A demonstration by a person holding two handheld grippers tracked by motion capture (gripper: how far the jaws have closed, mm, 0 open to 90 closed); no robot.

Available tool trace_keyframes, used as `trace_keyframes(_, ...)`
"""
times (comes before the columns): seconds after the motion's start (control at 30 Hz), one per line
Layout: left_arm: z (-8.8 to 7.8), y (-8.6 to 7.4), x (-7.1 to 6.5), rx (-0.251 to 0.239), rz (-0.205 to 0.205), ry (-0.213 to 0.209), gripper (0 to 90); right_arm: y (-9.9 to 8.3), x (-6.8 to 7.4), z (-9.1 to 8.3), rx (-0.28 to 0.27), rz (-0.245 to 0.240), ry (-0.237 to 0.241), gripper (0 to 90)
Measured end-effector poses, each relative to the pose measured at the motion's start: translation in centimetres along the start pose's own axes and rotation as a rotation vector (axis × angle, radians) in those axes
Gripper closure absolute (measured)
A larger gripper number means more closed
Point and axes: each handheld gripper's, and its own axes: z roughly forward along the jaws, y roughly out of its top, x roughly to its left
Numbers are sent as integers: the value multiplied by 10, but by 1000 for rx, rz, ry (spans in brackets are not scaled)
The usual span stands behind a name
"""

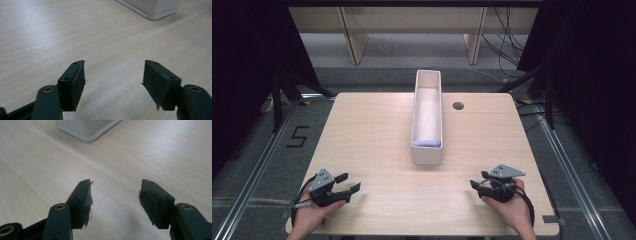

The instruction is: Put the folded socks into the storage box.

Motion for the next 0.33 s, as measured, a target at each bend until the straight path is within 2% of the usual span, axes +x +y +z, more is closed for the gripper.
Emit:
trace_keyframes(0.03,-1,-1,-1,3,-4,5,334,-3,4,-1,-5,26,-2,426)
trace_keyframes(0.1,-2,-3,-2,-7,-3,4,334,-6,2,0,-26,-9,0,424)
trace_keyframes(0.17,-3,-4,-3,-14,-8,14,333,-10,5,-2,-24,25,-8,421)
trace_keyframes(0.27,-6,-6,-4,-29,-5,16,333,-14,2,-2,-43,-9,-20,415)
trace_keyframes(0.3,-7,-6,-4,-32,-3,21,332,-15,5,-3,-40,32,-17,415)
trace_keyframes(0.33,-7,-7,-4,-42,-7,16,332,-15,1,-2,-41,11,-1,414)
